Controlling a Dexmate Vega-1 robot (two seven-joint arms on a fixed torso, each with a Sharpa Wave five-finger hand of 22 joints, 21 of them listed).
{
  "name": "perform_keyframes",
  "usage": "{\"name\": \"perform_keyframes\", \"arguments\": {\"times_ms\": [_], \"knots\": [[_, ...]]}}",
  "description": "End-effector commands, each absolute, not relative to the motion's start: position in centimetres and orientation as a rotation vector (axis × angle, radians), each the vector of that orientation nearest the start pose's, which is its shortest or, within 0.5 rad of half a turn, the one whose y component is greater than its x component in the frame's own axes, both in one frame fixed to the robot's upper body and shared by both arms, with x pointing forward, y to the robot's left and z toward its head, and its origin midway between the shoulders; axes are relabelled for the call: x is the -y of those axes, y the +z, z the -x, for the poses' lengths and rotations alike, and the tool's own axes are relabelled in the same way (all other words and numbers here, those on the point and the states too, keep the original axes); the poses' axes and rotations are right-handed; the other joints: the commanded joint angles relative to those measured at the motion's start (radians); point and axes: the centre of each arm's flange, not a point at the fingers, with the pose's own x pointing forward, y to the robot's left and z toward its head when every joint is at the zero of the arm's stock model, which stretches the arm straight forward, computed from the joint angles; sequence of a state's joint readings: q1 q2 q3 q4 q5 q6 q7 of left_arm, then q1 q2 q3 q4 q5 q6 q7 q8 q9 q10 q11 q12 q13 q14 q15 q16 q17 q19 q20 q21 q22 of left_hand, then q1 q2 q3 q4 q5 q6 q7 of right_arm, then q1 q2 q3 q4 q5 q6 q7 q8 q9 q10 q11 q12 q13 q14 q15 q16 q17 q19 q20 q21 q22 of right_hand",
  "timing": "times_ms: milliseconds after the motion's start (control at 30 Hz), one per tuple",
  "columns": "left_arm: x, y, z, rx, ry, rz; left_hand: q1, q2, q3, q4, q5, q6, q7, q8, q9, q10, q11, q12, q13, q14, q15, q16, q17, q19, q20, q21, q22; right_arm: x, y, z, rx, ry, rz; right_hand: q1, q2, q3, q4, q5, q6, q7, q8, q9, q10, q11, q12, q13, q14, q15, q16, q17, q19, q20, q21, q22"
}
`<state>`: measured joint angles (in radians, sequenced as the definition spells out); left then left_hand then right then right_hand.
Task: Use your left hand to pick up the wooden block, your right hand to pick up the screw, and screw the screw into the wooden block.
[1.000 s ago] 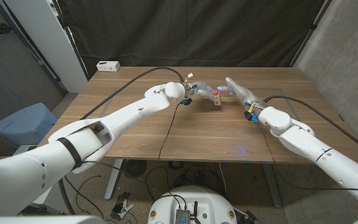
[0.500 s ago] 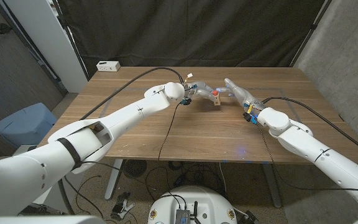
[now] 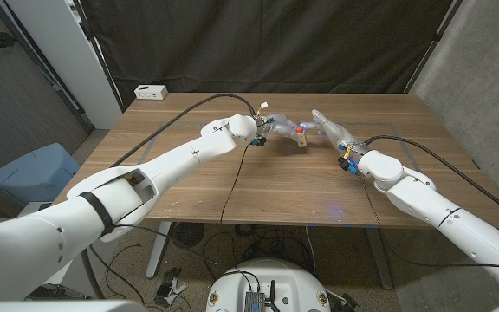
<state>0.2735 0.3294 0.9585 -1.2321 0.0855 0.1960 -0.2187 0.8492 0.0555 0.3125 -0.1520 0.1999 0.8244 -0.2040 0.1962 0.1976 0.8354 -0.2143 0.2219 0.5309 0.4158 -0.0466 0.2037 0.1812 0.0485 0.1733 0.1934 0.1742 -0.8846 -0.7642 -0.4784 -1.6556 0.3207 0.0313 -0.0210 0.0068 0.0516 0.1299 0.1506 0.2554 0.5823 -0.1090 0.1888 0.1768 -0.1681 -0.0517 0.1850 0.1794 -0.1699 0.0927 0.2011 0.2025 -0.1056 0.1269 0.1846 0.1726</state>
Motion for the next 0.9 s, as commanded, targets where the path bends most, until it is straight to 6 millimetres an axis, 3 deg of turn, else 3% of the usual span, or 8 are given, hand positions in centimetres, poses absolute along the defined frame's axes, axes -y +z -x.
{"name": "perform_keyframes", "arguments": {"times_ms": [33,900], "knots": [[-2.6,6.4,-67.8,0.454,-0.501,-1.087,0.001,0.007,0.007,0.001,0.005,0.03,0.02,0.007,0.002,0.008,-0.001,-0.002,0.003,0.006,-0.05,0.005,0.003,0.001,-0.001,0.003,0.004,25.1,-1.9,-60.3,0.519,0.279,0.542,-0.012,0.001,-0.002,0.005,0.008,0.01,-0.003,0.004,0.003,-0.032,0.0,0.004,0.001,-0.149,0.008,0.005,0.005,-0.005,0.004,0.006,0.001],[-2.4,6.5,-68.2,0.449,-0.509,-1.089,0.0,0.009,0.007,0.002,0.005,0.029,0.019,0.006,0.002,0.007,-0.001,-0.003,0.003,0.004,-0.048,0.005,0.004,0.001,0.0,0.003,0.004,25.3,-2.5,-59.3,0.516,0.268,0.547,-0.01,0.007,-0.009,0.01,0.013,0.011,-0.006,0.003,0.003,-0.03,-0.001,0.004,0.001,-0.147,0.006,0.007,0.005,-0.005,0.003,0.007,0.001]]}}
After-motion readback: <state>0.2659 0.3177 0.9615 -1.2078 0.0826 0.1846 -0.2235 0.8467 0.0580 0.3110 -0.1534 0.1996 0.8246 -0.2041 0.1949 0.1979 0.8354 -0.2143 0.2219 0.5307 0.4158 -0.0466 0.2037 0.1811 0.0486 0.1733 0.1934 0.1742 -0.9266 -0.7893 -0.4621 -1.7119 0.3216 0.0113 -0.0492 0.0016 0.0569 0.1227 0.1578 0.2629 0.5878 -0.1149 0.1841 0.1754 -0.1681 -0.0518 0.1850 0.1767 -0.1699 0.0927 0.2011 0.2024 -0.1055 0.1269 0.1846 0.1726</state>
